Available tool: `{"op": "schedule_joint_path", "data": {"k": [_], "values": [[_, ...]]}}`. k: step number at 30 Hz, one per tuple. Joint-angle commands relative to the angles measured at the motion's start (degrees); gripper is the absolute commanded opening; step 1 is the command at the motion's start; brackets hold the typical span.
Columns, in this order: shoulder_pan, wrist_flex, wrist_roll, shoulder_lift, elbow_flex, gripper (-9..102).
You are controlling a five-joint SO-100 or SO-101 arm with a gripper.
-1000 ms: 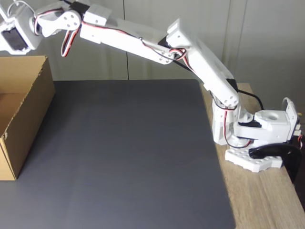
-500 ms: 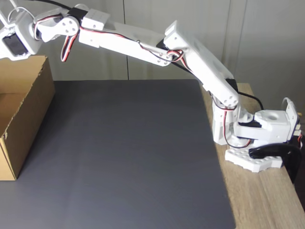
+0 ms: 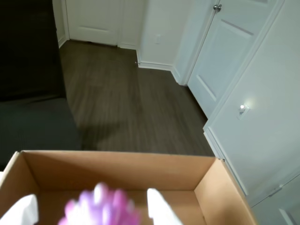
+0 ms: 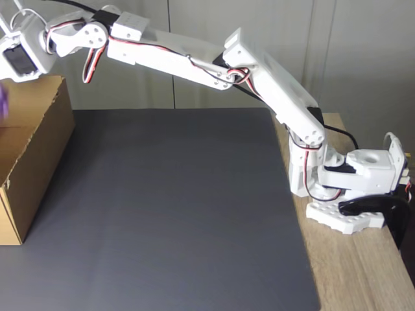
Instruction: Grasp a ball and put it in the box.
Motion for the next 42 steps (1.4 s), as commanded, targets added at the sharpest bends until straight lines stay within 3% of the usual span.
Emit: {"op": "schedule_joint_path", "data": {"k": [1, 9, 14, 18, 34, 42], "values": [[-0.18, -1.32, 0.35, 1.67, -2.90, 30], [0.18, 0.88, 0.00, 3.25, -2.90, 28], [1.41, 16.00, -0.62, 7.21, -2.90, 9], [2.37, 27.60, -0.70, 10.63, -2.90, 3], [4.22, 47.90, -1.49, 20.83, -2.90, 0], [4.22, 53.17, -1.05, 25.93, -2.29, 0]]}}
